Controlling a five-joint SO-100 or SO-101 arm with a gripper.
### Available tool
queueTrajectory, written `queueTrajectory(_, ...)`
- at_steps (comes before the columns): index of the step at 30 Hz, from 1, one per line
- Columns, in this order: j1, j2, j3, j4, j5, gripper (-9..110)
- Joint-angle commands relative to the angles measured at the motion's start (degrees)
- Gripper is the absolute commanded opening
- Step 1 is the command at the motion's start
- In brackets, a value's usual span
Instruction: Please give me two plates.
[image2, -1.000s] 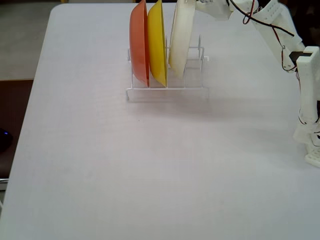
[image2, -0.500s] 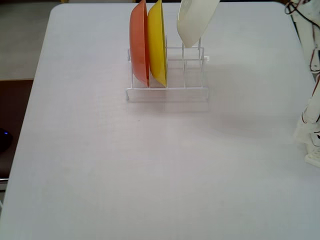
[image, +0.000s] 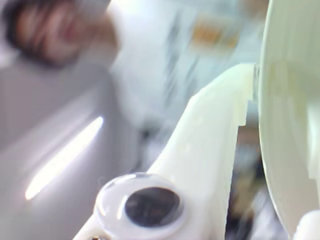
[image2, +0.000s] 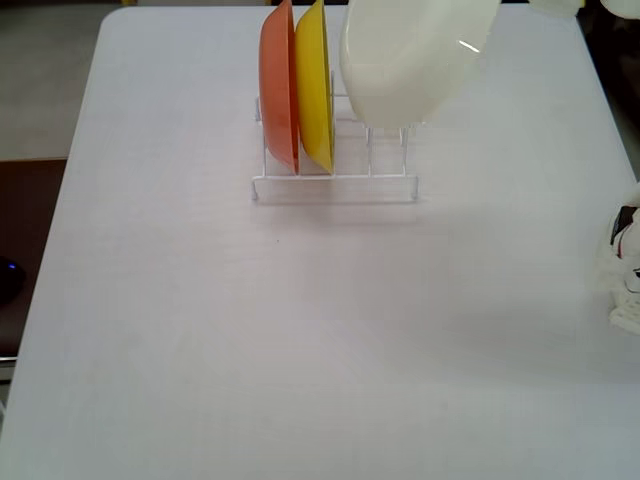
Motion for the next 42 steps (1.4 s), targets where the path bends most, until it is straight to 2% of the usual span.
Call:
queueTrajectory(1, -8.17, 3.78, -0.44, -3.87, 1.32, 0)
queueTrajectory(6, -17.84, 3.6, 1.41, -9.76, 0.88, 0)
queueTrajectory(11, -22.85, 2.46, 3.43, -17.23, -1.41, 0)
queueTrajectory(15, -23.55, -0.79, 3.52, -21.45, -2.37, 0)
queueTrajectory(23, -24.7, -6.06, 9.23, -38.67, -6.5, 0)
queueTrajectory(30, -23.55, -10.55, 9.23, -44.03, -6.5, 0)
queueTrajectory(42, -20.65, -14.24, 9.32, -46.49, -3.25, 0)
